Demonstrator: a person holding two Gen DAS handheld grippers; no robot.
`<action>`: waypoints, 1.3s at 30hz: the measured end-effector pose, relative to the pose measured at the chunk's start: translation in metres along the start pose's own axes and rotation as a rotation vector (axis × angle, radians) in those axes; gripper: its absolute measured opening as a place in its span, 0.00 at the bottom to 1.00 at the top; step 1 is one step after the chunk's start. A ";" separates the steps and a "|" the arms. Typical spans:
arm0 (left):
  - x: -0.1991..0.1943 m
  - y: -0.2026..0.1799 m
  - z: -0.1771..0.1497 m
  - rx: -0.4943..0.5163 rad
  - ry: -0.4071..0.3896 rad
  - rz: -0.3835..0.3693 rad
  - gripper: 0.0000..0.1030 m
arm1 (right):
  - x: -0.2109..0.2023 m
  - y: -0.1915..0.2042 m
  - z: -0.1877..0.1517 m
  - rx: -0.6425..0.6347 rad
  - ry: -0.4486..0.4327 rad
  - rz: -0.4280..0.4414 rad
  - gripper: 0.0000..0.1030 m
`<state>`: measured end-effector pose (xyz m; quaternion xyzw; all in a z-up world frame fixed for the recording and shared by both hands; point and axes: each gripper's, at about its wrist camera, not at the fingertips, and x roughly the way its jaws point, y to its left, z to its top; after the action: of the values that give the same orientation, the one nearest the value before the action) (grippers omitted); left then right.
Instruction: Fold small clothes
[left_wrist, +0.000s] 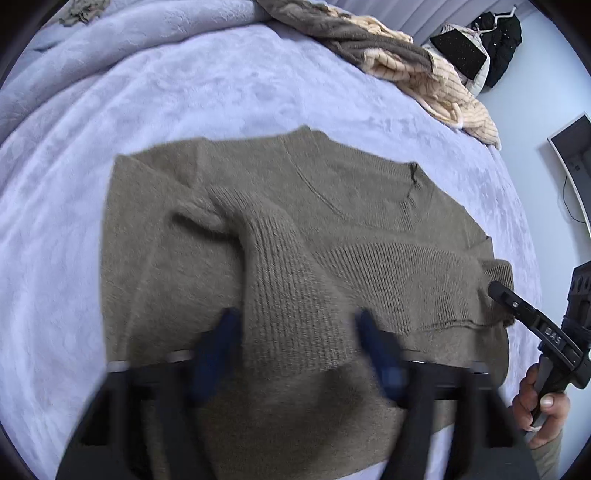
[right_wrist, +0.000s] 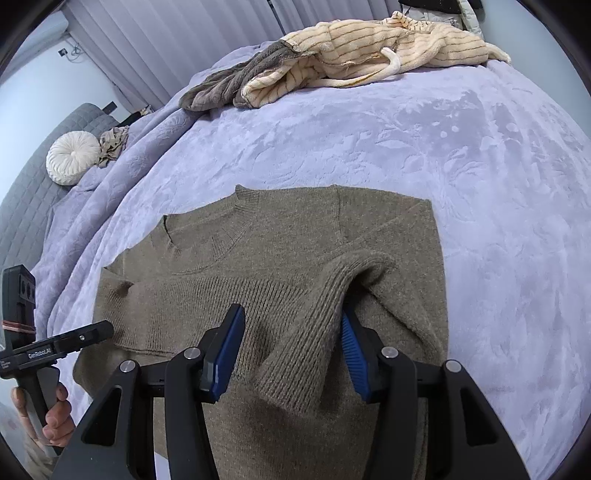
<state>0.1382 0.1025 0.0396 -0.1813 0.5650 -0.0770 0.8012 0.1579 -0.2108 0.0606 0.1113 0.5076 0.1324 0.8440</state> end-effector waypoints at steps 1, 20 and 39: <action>0.001 -0.001 -0.001 0.003 0.007 -0.002 0.29 | 0.001 0.000 -0.001 -0.002 0.013 0.000 0.25; -0.009 0.011 0.082 -0.167 -0.148 -0.037 0.89 | 0.033 -0.040 0.070 0.318 -0.026 0.205 0.20; 0.031 -0.039 0.059 0.189 -0.181 0.249 0.93 | 0.046 0.051 0.060 -0.267 -0.076 -0.206 0.67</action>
<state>0.2075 0.0686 0.0444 -0.0401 0.4988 -0.0131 0.8657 0.2260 -0.1510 0.0664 -0.0498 0.4621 0.1071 0.8789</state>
